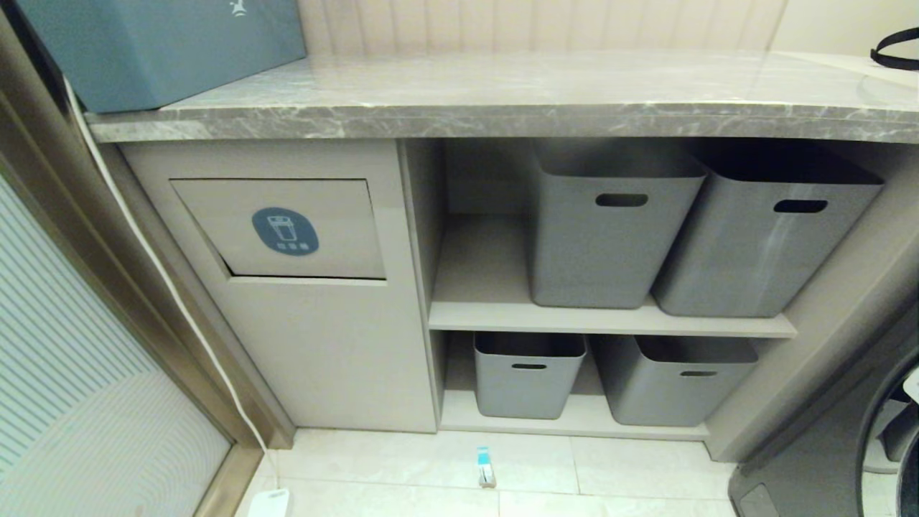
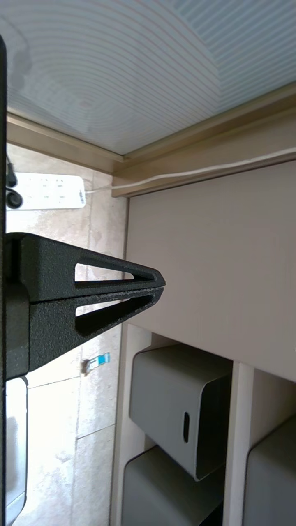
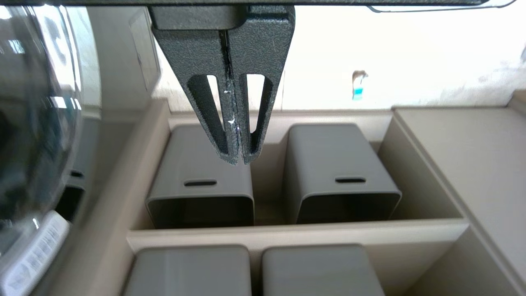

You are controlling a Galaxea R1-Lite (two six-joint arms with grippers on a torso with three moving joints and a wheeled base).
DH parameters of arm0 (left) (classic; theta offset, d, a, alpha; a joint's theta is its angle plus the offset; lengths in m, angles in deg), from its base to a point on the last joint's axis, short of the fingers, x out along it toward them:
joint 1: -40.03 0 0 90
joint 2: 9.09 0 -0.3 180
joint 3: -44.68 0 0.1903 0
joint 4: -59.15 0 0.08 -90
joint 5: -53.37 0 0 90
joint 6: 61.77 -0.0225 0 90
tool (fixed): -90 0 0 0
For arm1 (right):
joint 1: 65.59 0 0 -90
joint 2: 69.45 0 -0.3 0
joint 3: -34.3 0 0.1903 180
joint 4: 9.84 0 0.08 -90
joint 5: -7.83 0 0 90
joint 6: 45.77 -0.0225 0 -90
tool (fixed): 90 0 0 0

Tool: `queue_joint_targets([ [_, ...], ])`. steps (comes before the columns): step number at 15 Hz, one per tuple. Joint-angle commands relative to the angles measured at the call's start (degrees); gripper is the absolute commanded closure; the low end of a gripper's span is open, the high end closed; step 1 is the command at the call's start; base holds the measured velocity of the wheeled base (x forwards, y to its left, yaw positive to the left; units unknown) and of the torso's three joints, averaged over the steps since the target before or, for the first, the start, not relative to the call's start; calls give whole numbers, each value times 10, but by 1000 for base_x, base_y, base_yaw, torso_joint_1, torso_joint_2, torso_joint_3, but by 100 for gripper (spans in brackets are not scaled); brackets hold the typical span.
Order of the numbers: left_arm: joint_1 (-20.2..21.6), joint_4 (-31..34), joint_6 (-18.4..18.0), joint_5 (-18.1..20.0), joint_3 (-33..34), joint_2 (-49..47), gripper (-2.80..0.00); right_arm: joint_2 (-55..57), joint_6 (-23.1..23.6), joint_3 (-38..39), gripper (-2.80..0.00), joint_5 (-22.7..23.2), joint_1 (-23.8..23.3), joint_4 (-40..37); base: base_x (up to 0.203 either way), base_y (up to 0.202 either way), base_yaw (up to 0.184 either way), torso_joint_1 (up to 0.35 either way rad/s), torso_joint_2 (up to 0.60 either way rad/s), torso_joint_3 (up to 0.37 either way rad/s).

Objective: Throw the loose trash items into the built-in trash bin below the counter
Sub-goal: Pick up the garbage

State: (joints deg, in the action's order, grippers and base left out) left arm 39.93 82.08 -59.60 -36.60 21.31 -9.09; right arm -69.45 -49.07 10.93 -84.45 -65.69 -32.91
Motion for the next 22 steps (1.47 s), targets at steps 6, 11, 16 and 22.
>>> queue_joint_targets([
  [6, 0, 1, -3, 2, 1, -2, 0, 0, 0, 1, 0, 0, 0, 0, -46, 0, 0, 0, 0, 0],
  [11, 0, 0, -1, 1, 1, -2, 0, 1, 0, 1, 0, 0, 0, 0, 0, 0, 0, 0, 0, 0],
  [16, 0, 1, -2, 1, 1, -2, 0, 1, 0, 1, 0, 0, 0, 0, 0, 0, 0, 0, 0, 0],
  [22, 0, 1, -2, 1, 1, -2, 0, 0, 0, 1, 0, 0, 0, 0, 0, 0, 0, 0, 0, 0],
])
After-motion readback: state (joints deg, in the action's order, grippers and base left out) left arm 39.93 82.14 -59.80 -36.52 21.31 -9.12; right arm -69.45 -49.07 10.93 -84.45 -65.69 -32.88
